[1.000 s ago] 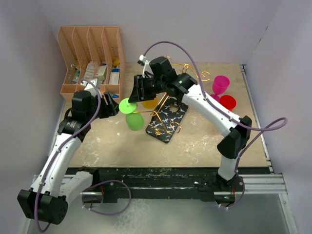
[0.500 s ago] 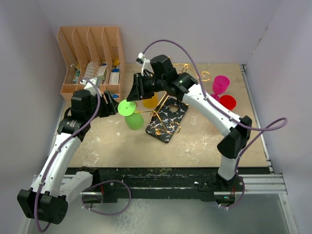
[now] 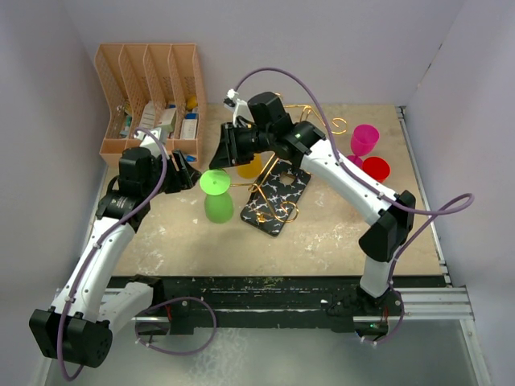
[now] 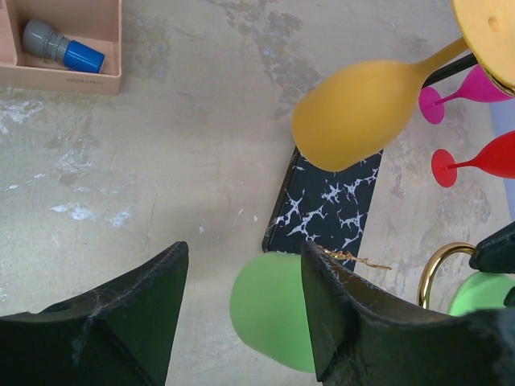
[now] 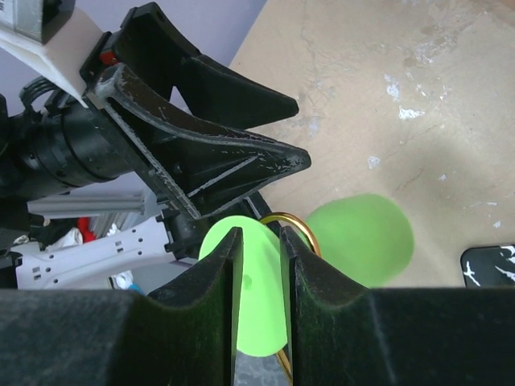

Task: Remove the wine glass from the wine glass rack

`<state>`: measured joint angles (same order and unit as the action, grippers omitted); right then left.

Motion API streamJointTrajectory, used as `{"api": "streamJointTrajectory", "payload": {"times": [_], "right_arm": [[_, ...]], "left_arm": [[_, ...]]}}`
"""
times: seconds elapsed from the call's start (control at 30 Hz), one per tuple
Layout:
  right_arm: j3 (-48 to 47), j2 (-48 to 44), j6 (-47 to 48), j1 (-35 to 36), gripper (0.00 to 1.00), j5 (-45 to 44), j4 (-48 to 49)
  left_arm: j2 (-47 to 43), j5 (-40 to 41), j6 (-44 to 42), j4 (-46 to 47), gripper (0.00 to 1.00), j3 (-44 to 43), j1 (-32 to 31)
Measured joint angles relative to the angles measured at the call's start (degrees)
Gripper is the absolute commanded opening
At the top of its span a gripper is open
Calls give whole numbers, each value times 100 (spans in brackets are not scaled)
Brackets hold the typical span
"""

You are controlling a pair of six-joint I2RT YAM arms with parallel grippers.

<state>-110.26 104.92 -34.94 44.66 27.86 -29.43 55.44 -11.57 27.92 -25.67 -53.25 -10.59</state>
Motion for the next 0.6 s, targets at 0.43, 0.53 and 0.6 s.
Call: {"api": "streamJointTrajectory", "payload": {"times": [0.43, 0.53, 0.6], "right_arm": [[199, -382, 107, 2, 48, -315, -87], [184, -439, 105, 2, 48, -463, -186], [181, -452, 101, 2, 48, -595, -286]], "left_arm": [[7, -17, 2, 57, 61, 0, 0], [9, -20, 2, 81, 61, 0, 0], [22, -22, 2, 83, 61, 0, 0]]}}
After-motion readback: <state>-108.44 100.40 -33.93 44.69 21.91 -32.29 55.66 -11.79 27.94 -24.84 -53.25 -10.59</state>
